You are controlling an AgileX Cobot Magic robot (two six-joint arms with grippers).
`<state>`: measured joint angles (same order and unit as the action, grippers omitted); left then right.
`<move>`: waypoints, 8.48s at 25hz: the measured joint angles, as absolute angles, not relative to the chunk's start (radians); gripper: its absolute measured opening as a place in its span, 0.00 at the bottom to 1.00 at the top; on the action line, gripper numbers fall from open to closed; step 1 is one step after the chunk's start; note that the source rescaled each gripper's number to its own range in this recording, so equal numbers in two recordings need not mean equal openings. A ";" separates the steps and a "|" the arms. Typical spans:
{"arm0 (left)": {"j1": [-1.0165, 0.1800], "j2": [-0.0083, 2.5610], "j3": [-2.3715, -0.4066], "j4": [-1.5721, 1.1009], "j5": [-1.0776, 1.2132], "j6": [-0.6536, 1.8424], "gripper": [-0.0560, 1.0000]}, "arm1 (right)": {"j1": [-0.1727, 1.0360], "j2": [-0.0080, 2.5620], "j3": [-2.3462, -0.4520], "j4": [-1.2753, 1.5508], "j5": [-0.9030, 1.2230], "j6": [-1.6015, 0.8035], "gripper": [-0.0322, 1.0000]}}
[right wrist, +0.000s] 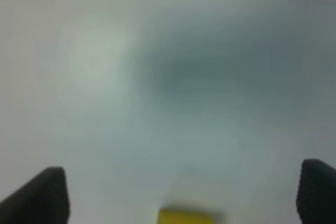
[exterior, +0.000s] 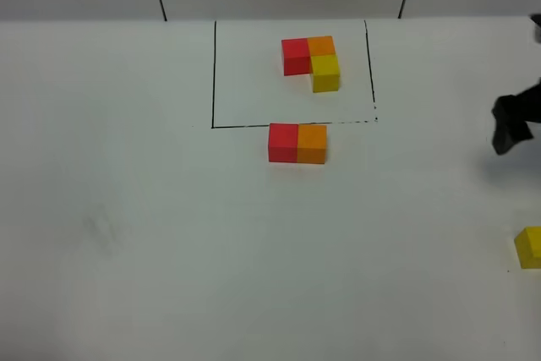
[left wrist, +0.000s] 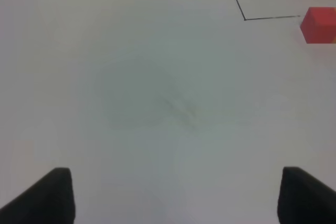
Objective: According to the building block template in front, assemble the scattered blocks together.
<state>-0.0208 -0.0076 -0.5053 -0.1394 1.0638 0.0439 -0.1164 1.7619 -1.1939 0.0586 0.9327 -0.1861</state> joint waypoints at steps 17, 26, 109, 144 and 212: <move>-0.021 -0.008 -0.505 -0.139 1.064 0.045 0.70 | -0.190 1.595 -0.651 0.063 0.559 0.000 0.75; -0.021 -0.008 -0.505 -0.139 1.064 0.045 0.70 | -0.190 1.595 -0.627 0.063 0.531 -0.063 0.64; -0.021 -0.008 -0.505 -0.139 1.064 0.047 0.70 | 0.667 2.201 -1.552 -0.264 0.882 0.873 0.03; -0.021 -0.008 -0.505 -0.139 1.064 0.045 0.70 | 0.667 2.202 -1.552 -0.266 0.879 0.861 0.03; -0.021 -0.008 -0.505 -0.139 1.064 0.047 0.70 | 0.430 1.918 -1.393 -0.075 0.902 0.422 1.00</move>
